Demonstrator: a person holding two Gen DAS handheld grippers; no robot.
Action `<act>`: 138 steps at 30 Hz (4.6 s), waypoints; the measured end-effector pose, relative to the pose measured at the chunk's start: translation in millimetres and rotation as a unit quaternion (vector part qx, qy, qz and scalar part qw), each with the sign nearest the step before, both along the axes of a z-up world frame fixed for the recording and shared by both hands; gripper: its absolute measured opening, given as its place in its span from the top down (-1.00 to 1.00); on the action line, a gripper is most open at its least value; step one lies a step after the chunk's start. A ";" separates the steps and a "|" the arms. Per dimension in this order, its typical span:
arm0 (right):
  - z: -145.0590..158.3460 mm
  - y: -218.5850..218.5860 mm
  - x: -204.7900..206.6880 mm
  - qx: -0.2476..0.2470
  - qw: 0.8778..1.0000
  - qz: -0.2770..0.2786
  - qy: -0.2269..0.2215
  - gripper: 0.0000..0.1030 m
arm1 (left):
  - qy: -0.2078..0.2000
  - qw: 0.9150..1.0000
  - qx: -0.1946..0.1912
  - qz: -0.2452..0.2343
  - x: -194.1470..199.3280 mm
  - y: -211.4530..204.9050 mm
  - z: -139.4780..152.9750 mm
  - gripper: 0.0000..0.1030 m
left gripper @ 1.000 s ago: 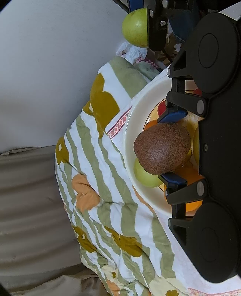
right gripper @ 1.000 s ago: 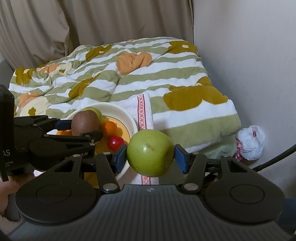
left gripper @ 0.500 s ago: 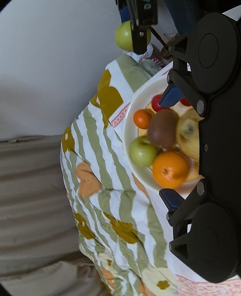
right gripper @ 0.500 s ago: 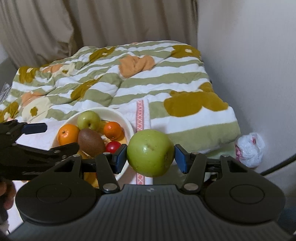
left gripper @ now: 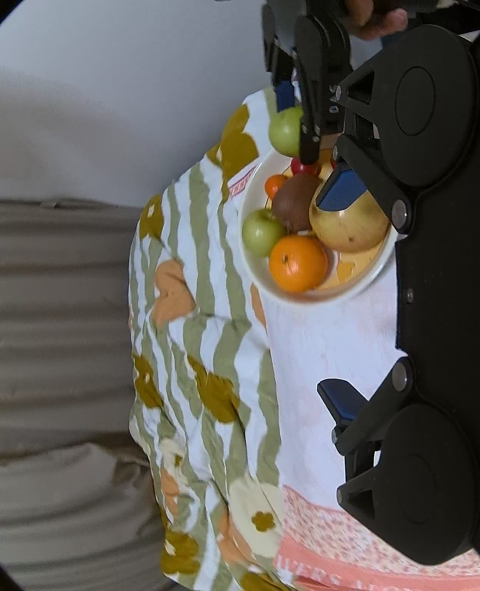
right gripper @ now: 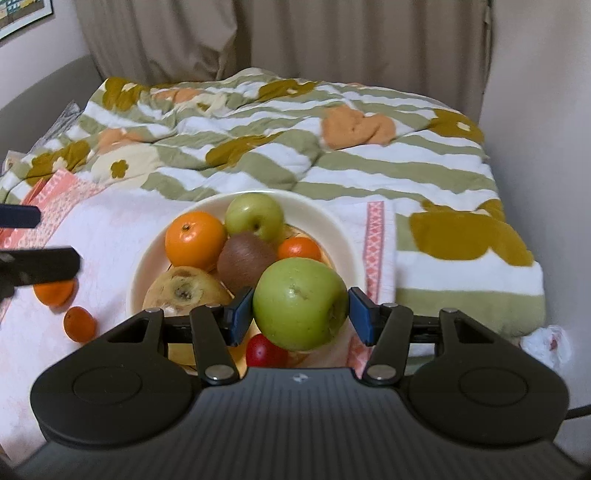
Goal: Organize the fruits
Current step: 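Open the left gripper to drop the kiwi while the right gripper releases the apple, then move both grippers back toward the large orange and tangerine, then grasp the large orange with the left gripper while the right gripper grasps the tangerine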
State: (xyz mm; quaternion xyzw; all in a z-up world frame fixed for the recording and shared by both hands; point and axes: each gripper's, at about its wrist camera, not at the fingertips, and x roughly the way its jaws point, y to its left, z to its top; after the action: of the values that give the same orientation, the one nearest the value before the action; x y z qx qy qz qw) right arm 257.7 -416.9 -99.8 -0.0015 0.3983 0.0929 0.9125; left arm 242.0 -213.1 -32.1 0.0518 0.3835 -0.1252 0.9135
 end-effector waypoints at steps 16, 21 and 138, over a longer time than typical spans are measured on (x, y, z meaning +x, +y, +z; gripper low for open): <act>3.0 4.4 -14.6 -0.026 0.999 0.011 -0.028 -1.00 | 0.005 0.999 -0.004 0.034 -20.9 15.8 2.8 -0.93; 19.4 2.0 -32.4 -0.028 0.999 0.003 -0.044 -1.00 | -0.007 0.999 -0.005 0.036 -37.1 15.9 13.3 -0.93; -18.1 241.8 -46.3 -0.086 0.993 0.050 0.067 0.00 | 0.055 0.966 0.029 -0.250 10.3 165.8 -60.4 -0.24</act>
State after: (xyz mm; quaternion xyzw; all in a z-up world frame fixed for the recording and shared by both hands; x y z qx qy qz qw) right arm 211.4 -175.0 -118.0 -0.0931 0.4640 0.1036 0.8748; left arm 252.3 -47.3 -92.5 0.1659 0.4113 -0.3412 0.8288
